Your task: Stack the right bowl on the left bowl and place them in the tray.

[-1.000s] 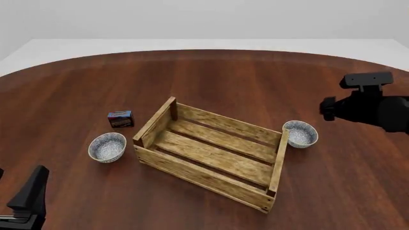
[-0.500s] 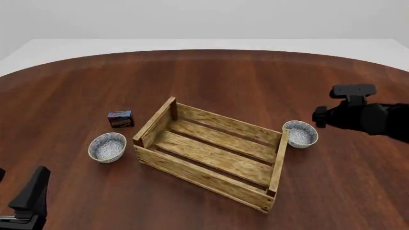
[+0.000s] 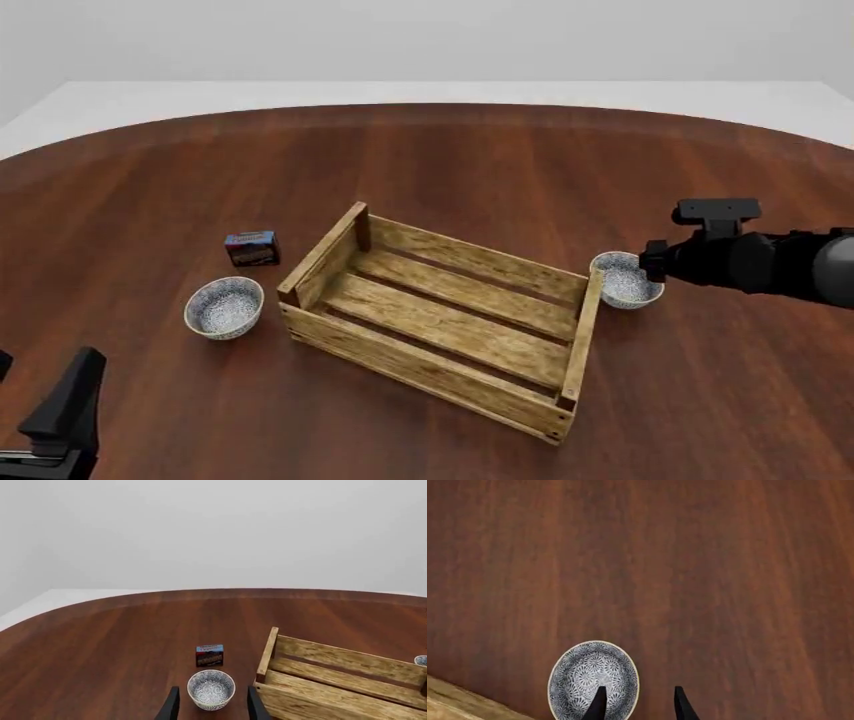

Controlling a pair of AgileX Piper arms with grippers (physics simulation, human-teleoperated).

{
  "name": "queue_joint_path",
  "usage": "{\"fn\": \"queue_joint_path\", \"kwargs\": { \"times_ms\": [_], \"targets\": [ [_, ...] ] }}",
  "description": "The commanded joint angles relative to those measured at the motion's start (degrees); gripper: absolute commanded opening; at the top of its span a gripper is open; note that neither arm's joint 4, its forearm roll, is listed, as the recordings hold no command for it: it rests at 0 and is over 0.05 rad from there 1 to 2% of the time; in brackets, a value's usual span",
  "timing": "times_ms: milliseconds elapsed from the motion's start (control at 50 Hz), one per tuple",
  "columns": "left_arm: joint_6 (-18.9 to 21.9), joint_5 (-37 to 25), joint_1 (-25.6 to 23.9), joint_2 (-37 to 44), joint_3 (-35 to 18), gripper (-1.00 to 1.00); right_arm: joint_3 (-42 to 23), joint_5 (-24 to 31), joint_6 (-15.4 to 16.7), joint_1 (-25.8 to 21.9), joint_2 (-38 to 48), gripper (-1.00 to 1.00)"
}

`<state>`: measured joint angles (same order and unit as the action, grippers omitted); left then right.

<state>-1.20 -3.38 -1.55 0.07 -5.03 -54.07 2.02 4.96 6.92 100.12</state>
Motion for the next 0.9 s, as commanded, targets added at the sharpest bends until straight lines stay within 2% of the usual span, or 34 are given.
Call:
{"fn": "queue_joint_path", "kwargs": {
  "times_ms": [20, 900],
  "targets": [
    [-0.05, 0.13, -0.01, -0.03, 0.15, 1.00, -0.22, -1.47, -0.49, 0.18, 2.72, 1.00],
    [-0.03, 0.99, -0.22, 0.06, 1.41, 1.00, -1.05, -7.42, -3.02, -0.25, 13.98, 1.00]
  ]
}}
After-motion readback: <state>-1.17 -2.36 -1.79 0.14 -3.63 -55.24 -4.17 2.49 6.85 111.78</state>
